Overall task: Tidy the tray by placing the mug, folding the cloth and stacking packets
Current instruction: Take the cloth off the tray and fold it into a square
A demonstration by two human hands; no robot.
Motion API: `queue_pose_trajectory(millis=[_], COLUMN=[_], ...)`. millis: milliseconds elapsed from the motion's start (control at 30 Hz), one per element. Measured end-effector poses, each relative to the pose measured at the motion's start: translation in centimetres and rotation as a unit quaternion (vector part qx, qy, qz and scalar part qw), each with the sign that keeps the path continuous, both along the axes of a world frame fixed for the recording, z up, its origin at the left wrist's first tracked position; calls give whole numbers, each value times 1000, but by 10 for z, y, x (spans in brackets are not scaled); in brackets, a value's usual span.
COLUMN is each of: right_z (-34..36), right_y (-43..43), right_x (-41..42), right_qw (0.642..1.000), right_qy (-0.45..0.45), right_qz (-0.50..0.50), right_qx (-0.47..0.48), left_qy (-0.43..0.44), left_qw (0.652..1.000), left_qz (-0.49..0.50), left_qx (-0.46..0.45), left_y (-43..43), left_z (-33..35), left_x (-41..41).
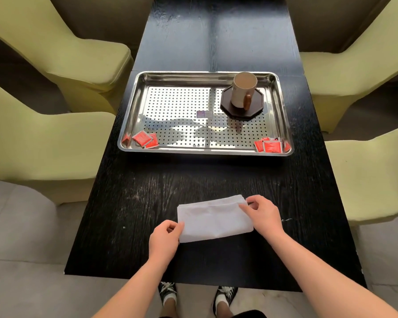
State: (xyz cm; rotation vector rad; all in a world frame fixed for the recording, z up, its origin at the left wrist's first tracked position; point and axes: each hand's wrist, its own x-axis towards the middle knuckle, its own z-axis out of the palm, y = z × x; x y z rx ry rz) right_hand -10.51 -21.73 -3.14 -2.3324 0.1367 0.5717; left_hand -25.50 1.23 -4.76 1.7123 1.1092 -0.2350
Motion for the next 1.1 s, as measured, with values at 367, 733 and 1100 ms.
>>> queue_pose_trajectory(millis=[367, 733, 1100], right_z=[2, 4, 22], right_y=[9, 16, -19], right_x=[8, 15, 4], right_qw=[988, 978, 983], right_qy=[-86, -70, -12], right_qz=[111, 127, 169], right_qx=[-66, -150, 70], left_qy=[-38, -10, -159], left_qw=[998, 999, 979], left_qz=[17, 44, 2], left_qx=[42, 30, -127], left_y=[-6, 6, 6], left_z=[0, -5, 8], left_x=[20, 36, 13])
